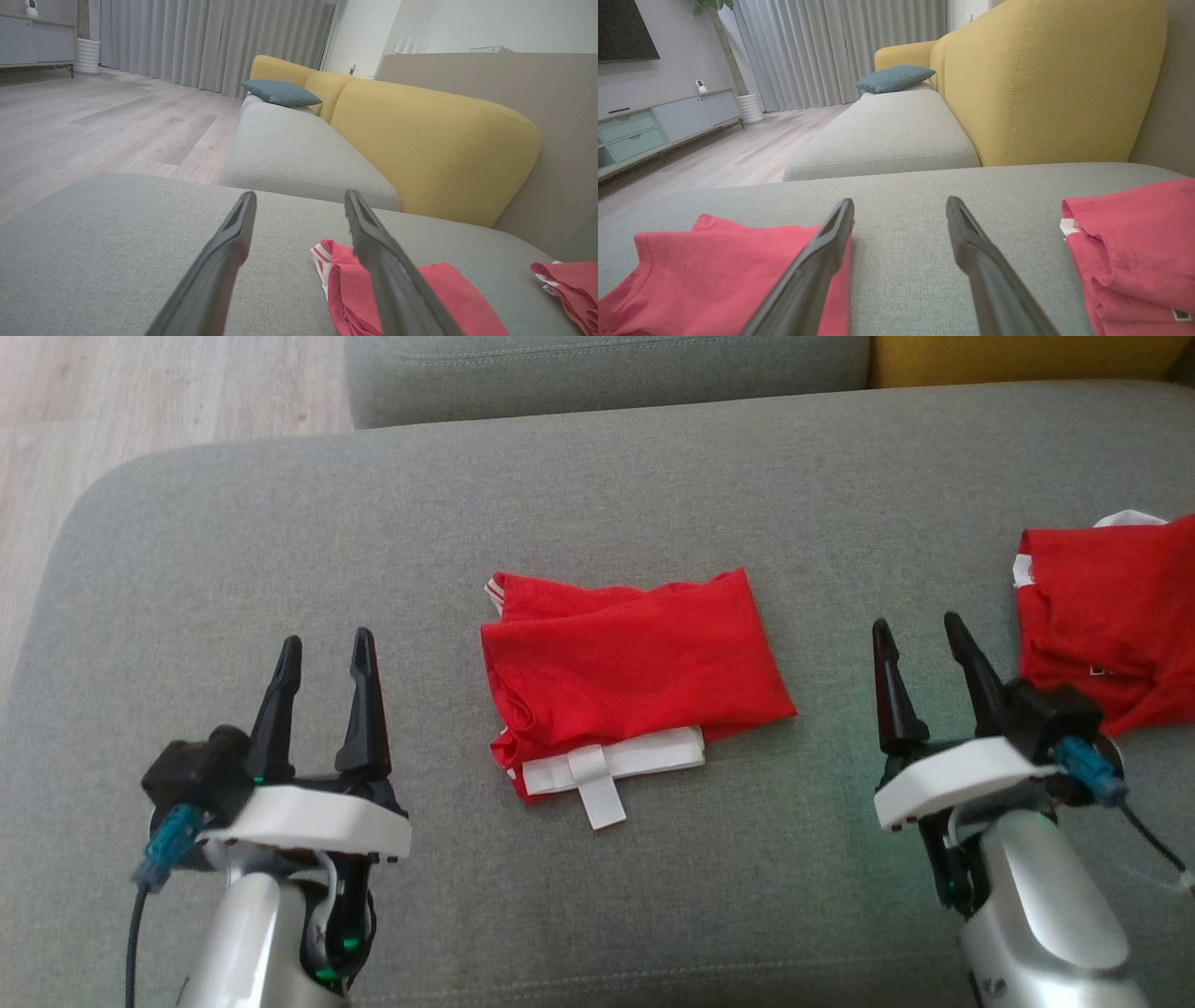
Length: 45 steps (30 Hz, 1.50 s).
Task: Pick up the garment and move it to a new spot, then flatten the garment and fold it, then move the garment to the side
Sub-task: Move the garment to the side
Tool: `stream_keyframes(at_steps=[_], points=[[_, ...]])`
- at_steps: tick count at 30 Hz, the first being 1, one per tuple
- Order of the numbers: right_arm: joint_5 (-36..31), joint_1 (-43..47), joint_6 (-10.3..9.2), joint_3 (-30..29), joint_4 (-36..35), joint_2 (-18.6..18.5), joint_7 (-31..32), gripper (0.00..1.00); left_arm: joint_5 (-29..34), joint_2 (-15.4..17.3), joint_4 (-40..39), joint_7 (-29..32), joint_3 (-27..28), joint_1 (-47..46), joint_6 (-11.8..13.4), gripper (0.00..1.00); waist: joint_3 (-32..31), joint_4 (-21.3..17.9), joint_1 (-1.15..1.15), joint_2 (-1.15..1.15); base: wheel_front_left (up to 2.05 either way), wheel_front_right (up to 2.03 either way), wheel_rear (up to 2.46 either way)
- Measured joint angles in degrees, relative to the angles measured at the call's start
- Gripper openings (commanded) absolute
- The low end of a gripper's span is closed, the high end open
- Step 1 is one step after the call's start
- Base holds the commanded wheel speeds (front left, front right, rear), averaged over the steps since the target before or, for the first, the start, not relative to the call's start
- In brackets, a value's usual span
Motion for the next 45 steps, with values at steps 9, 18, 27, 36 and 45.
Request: stream_keyframes(at_steps=[9, 18, 27, 36, 45], points=[[2.7, 1.0, 0.0, 0.7, -2.9, 0.1, 1.9, 1.0, 0.2, 0.0, -0.1, 0.0, 0.1, 0.4, 0.0, 1.0, 0.0, 0.3, 0.0, 0.0, 0.0, 0.0, 0.0], [10.2, 1.1, 0.0, 3.1, 2.1, 0.2, 9.3, 1.0, 0.2, 0.0, 0.7, 0.0, -1.1, 0.2, -0.1, 1.0, 1.7, 3.3, 0.0, 0.0, 0.0, 0.0, 0.0], [14.0, -4.9, 0.0, 4.8, 8.8, 0.2, 10.6, 1.0, 0.2, 0.0, 1.2, 0.0, -2.0, -1.0, -0.1, 1.0, 5.0, 6.4, 0.0, 0.0, 0.0, 0.0, 0.0], [13.5, -11.5, 0.0, 6.7, 16.9, 0.2, 10.3, 1.0, -0.4, 0.0, 0.2, 0.0, -2.1, -4.1, -0.4, 1.0, 9.3, 8.6, 0.0, 0.0, 0.0, 0.0, 0.0], [9.9, -15.6, 0.0, 11.3, 22.0, 0.0, 6.6, 0.0, 0.2, 0.0, 0.1, 0.0, -1.8, -5.2, -0.5, 1.0, 10.0, 6.9, 0.0, 0.0, 0.0, 0.0, 0.0]])
